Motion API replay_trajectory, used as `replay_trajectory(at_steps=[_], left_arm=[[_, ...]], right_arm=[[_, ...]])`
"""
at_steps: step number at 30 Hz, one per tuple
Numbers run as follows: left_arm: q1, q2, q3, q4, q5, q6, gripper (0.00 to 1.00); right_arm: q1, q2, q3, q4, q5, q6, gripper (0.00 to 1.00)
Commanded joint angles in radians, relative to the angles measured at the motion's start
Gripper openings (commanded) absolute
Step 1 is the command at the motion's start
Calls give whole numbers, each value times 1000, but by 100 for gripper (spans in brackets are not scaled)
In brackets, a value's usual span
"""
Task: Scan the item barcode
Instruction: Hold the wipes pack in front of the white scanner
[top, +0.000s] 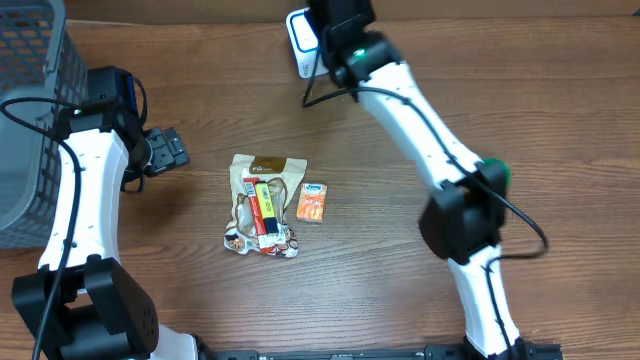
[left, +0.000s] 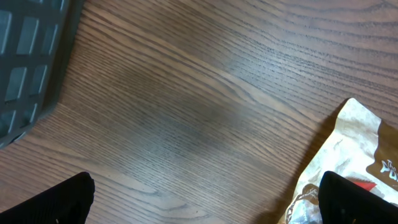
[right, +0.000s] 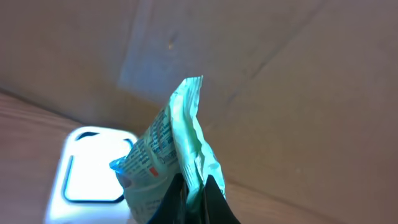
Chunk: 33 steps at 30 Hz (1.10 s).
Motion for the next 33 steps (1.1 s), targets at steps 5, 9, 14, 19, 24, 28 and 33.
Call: replay_trajectory(at_steps=[5,9,14,19,24,28,33], left_arm=[[-1,8,14,1,-1,15,100],[-1,8,14,1,-1,15,100],[-1,8,14,1,-1,15,100],[-1,8,14,1,-1,15,100],[-1,8,14,1,-1,15,100],[-1,8,14,1,-1,15,100],[-1,8,14,1,-1,15,100]], right_arm=[[24,133,17,275,212,-235,3],[24,166,17,293,212,-232,4],[24,201,13,315,171,-228,3],[32,215,13,360,169,-228,3],[40,229,13,357,170,-229,3],[40,241,13,371,177,-229,3],[39,251,13,377,189,-228,3]])
